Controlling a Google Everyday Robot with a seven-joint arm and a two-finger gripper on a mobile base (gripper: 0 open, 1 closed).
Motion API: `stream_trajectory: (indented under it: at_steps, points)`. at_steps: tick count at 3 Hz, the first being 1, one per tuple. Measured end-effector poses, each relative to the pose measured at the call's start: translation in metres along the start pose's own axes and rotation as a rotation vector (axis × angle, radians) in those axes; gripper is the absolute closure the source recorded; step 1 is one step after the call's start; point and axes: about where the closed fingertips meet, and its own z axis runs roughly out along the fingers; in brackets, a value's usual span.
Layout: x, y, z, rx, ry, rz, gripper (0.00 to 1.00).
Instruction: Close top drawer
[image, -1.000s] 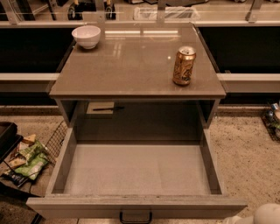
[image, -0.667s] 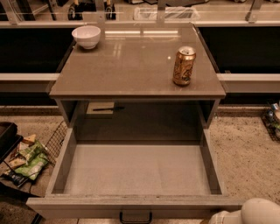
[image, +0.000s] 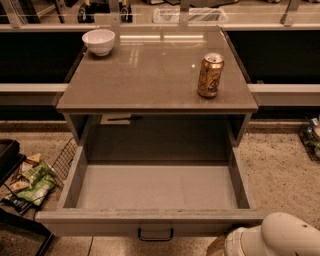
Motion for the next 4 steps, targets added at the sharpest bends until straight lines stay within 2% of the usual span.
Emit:
stream_trajectory:
  at_steps: [1, 2, 3, 4]
  points:
    - [-0.027, -0.020, -0.007, 0.021, -0.008, -0.053, 1.00]
    - [-0.067, -0.055, -0.022, 0.063, -0.061, -0.117, 1.00]
    - [-0.096, -0.079, -0.028, 0.098, -0.107, -0.165, 1.00]
    - [-0.097, -0.082, -0.025, 0.091, -0.118, -0.172, 1.00]
